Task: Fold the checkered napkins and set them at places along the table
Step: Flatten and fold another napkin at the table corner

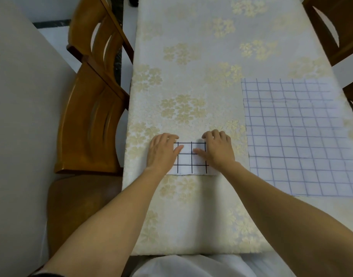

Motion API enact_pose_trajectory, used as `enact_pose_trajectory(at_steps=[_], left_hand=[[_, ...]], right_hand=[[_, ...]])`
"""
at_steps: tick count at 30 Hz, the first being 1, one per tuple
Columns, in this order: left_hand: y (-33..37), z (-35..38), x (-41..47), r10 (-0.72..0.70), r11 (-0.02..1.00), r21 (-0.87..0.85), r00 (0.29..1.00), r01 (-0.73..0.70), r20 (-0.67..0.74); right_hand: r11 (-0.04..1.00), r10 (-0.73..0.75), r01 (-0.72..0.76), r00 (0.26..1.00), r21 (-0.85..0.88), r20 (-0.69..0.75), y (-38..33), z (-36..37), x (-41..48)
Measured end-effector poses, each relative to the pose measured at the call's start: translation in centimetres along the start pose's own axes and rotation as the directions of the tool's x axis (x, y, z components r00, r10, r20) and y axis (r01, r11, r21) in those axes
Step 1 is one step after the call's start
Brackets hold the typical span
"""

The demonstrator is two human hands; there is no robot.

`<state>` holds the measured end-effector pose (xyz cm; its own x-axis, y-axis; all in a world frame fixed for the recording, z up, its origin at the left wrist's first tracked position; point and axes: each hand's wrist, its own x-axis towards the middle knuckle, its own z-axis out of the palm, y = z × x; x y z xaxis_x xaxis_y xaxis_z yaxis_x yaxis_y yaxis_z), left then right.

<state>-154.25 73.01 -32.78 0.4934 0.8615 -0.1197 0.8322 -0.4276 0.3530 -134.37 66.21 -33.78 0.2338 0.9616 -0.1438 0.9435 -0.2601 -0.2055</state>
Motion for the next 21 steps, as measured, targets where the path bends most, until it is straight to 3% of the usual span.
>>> enact_pose_trajectory(at_steps=[4,8,14,16,18,21], left_hand=[[1.3,-1.0,2.5,0.029,0.996,0.082,0.982,-0.045,0.189],[1.1,-1.2,2.4,0.024,0.996,0.077,0.974,-0.042,0.226],[-0.1,-2.5,-1.0,-0.015,0.999,-0.037,0.989,0.021,0.148],[-0.7,-3.6,-2.4,-0.077,0.977,-0.188,0.986,0.105,0.147],[-0.5,-5.0,-3.9,-0.158,0.873,-0.443,0.978,0.204,0.14],[1.5,-7.0,-5.8,-0.22,0.693,-0.69,0.972,0.211,0.077]], right_hand=[[0.999,0.049,-0.05,0.985,0.002,0.166,-0.7,-1.4,1.4],[0.999,0.045,-0.035,0.949,-0.037,0.311,-0.7,-1.9,1.3],[0.949,0.062,-0.139,0.962,0.282,0.264,-0.5,-2.1,-1.6],[0.909,0.072,-0.159,0.97,0.385,0.231,-0.7,-2.6,-3.0],[0.822,0.107,-0.181,0.98,0.54,0.166,-1.0,-3.9,-4.5],[0.583,0.238,-0.19,0.97,0.79,0.058,-1.8,-6.9,-7.4]])
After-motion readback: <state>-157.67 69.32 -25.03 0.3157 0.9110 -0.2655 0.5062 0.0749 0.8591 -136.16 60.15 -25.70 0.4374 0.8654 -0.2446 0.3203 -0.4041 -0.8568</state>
